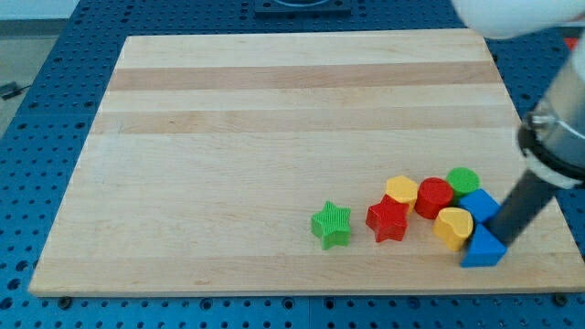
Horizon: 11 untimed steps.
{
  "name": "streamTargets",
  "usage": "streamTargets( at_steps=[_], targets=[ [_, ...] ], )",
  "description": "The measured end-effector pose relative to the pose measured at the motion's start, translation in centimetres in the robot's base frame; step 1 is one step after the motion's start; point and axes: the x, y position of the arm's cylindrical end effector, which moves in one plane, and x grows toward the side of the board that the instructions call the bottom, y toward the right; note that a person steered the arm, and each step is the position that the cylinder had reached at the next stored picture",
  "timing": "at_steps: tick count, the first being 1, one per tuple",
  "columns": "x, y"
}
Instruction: Move the yellow heart diagonally top left to the red star
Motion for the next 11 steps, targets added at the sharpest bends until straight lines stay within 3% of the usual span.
streamTargets(
  at_steps=[1, 2, 4, 5, 7, 10, 11],
  targets=[
    [-0.5, -2.7],
    [-0.7, -1.4],
    [1.0, 6.6],
    [2.7, 5.7],
    [1.3, -2.7],
    [-9.0, -16.9],
    [-10.7, -19.2]
  ],
)
